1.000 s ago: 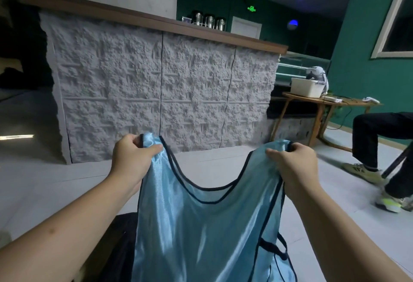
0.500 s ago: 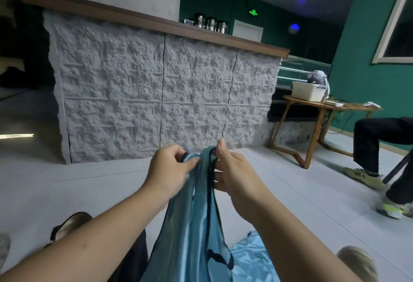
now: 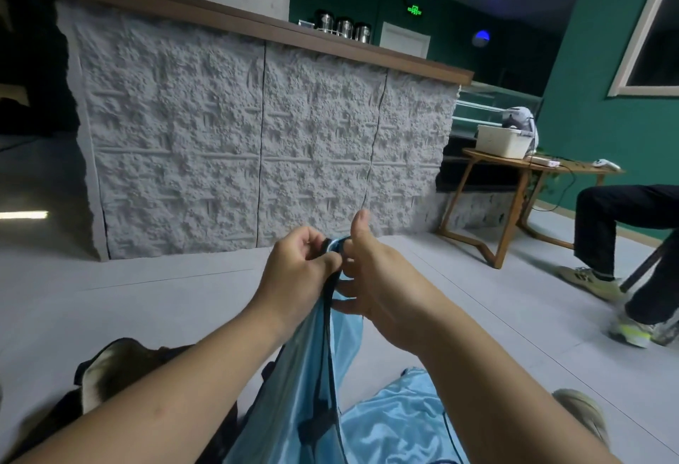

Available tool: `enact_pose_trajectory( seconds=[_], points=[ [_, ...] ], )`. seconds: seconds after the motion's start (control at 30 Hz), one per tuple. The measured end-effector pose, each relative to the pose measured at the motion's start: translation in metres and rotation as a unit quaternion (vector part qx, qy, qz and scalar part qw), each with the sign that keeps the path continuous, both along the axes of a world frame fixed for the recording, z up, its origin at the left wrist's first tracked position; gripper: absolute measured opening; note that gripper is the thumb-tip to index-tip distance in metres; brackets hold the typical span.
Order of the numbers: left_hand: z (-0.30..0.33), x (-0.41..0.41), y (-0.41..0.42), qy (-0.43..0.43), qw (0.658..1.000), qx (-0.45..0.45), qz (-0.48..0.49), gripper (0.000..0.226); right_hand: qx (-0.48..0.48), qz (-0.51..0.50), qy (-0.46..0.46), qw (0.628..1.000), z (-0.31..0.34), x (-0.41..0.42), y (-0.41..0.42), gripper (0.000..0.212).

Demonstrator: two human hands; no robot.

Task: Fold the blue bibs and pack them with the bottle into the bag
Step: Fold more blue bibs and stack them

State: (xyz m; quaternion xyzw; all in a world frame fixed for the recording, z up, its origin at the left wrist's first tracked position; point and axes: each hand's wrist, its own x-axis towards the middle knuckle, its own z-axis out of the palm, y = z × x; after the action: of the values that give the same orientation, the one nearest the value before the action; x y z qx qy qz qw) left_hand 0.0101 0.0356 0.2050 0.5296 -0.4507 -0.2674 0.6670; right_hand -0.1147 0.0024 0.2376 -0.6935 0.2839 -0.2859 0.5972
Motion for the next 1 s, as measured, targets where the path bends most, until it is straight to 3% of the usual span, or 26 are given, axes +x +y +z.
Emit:
enact_pose_trajectory(
  seconds=[0.1, 0.23, 0.3, 0.33, 0.47, 0.5, 0.53, 0.6, 0.63, 0.7, 0.87, 1.0],
  points=[
    [0.007, 0.003, 0.000, -0.031, 0.999, -0.004, -0.043, 0.039, 0.012, 0.021, -0.009, 1.000, 0.008, -0.010, -0.002, 0.069],
    [0.014, 0.010, -0.005, -0.038, 0.998, -0.006, -0.043, 0.033, -0.005, 0.071, 0.010, 0.997, 0.016, -0.022, -0.009, 0.059],
    [0.013, 0.012, -0.007, -0.033, 0.999, -0.001, -0.043, 0.035, -0.019, 0.077, 0.031, 0.996, 0.018, -0.027, -0.014, 0.069],
    [0.012, 0.012, -0.009, -0.031, 0.999, -0.001, -0.034, 0.037, -0.033, 0.065, 0.043, 0.996, 0.020, -0.028, -0.013, 0.066],
    [0.020, 0.017, -0.010, 0.056, 0.998, -0.012, 0.035, 0.035, -0.090, -0.075, 0.015, 0.993, 0.013, -0.029, -0.019, 0.017],
    [0.024, 0.019, -0.010, 0.085, 0.996, -0.020, 0.036, 0.034, -0.124, -0.121, 0.016, 0.985, 0.006, -0.032, -0.028, 0.014],
    [0.028, 0.020, -0.009, 0.106, 0.994, -0.027, 0.032, 0.032, -0.149, -0.139, 0.035, 0.978, -0.003, -0.034, -0.036, 0.028],
    [0.035, 0.021, -0.009, 0.130, 0.991, -0.038, 0.019, 0.028, -0.124, -0.061, 0.092, 0.986, -0.022, -0.039, -0.044, 0.060],
    [0.038, 0.020, -0.009, 0.136, 0.990, -0.043, 0.009, 0.027, -0.094, -0.008, 0.115, 0.989, -0.032, -0.040, -0.045, 0.063],
    [0.041, 0.020, -0.008, 0.147, 0.988, -0.052, -0.018, 0.027, -0.079, 0.042, 0.153, 0.984, -0.048, -0.040, -0.045, 0.046],
    [0.047, 0.026, -0.004, 0.181, 0.979, -0.056, -0.074, 0.024, -0.065, 0.018, 0.163, 0.984, -0.063, -0.037, -0.046, 0.032],
    [0.055, 0.041, -0.001, 0.198, 0.977, -0.060, -0.058, 0.016, -0.069, 0.012, 0.193, 0.979, -0.058, -0.044, -0.051, 0.016]
  ],
)
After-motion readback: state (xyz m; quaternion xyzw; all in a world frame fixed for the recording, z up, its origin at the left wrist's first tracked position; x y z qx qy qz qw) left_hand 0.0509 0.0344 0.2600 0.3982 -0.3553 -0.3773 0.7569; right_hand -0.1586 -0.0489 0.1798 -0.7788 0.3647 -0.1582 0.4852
